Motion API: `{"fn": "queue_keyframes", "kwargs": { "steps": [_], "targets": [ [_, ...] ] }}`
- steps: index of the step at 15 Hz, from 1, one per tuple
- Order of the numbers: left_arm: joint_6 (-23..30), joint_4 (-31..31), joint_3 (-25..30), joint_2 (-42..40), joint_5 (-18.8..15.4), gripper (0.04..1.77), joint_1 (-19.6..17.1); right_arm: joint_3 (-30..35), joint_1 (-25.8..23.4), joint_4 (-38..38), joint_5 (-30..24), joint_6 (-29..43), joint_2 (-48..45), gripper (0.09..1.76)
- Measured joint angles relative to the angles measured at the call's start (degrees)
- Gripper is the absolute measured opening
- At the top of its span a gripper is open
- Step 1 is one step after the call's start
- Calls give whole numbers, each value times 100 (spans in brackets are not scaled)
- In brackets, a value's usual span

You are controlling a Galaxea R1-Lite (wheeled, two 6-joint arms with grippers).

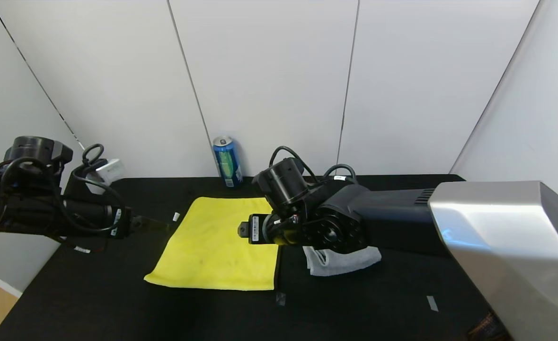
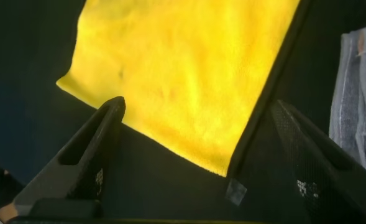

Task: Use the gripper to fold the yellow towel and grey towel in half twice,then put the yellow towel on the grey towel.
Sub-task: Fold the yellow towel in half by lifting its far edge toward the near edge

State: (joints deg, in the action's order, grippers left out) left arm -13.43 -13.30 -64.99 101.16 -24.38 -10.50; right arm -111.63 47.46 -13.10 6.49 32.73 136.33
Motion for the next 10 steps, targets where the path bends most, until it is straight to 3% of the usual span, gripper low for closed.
{"fn": "queue_keyframes", "kwargs": {
  "steps": [5,10],
  "targets": [
    [-396,-35,534,6,-9,172,-185,151,-22,-5,0,117,77,170],
    [-433,11,757,215,-11,172,-207,215,-28,-6,-6,332,218,170]
  ]
}}
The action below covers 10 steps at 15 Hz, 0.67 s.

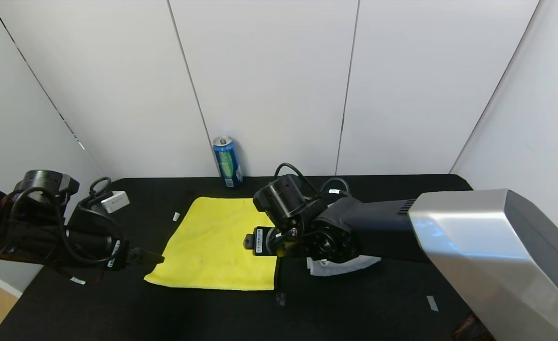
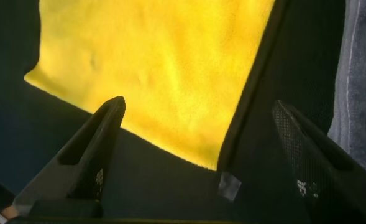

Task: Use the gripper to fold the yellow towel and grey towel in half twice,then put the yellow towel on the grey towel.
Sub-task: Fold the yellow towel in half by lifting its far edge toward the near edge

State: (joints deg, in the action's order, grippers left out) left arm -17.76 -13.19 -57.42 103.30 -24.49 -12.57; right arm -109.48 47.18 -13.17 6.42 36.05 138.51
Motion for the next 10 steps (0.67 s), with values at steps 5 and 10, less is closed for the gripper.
{"fn": "queue_keyframes", "kwargs": {
  "steps": [5,10],
  "targets": [
    [-139,15,-62,350,5,172,56,-33,17,20,-9,93,199,170],
    [-297,46,-101,678,6,172,80,-38,61,9,-2,174,283,171]
  ]
}}
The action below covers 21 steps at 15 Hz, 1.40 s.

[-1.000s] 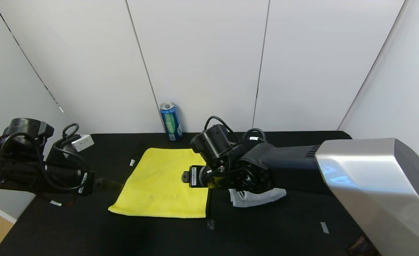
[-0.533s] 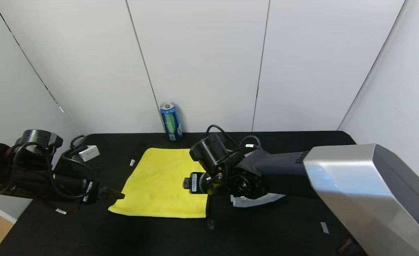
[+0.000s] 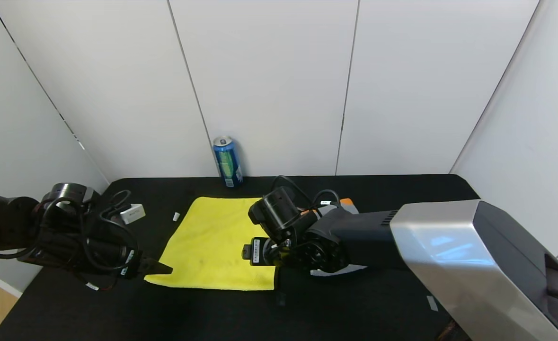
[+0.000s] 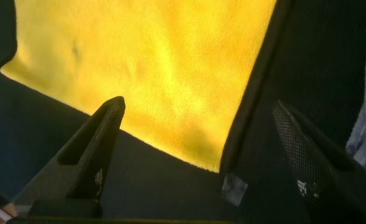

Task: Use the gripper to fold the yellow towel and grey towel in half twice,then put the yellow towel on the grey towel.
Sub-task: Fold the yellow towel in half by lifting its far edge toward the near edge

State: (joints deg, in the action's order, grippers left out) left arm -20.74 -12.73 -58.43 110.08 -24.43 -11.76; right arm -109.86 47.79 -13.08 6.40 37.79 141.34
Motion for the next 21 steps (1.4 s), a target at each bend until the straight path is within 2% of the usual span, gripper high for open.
{"fn": "queue_keyframes", "kwargs": {
  "steps": [21],
  "targets": [
    [-178,20,-30,649,79,172,-77,35,9,-2,-5,134,56,171]
  ]
}}
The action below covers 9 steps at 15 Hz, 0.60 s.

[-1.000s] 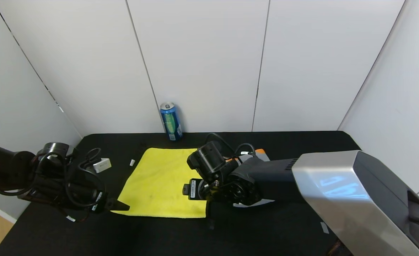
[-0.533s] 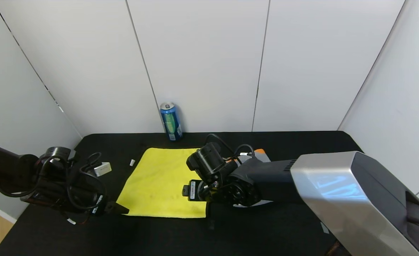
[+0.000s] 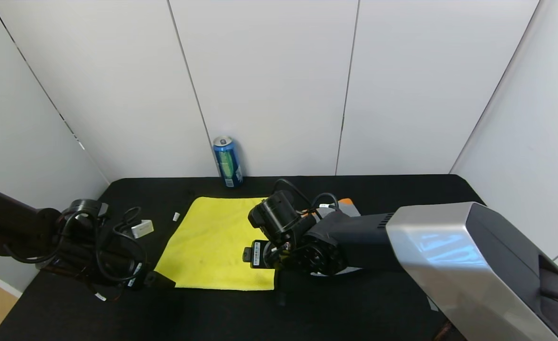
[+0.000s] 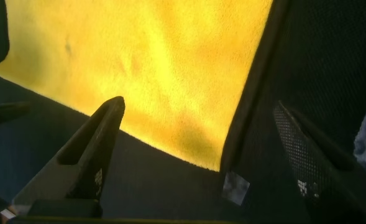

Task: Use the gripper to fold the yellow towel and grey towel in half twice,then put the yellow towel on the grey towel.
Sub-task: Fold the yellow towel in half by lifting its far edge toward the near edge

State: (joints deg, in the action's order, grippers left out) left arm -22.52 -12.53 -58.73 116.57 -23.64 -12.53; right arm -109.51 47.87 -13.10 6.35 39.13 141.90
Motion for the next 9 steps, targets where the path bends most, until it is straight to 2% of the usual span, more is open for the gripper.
{"fn": "queue_keyframes", "kwargs": {
  "steps": [9],
  "targets": [
    [0,-9,-179,223,-6,172,40,-20,0,2,0,41,52,171]
  ]
}}
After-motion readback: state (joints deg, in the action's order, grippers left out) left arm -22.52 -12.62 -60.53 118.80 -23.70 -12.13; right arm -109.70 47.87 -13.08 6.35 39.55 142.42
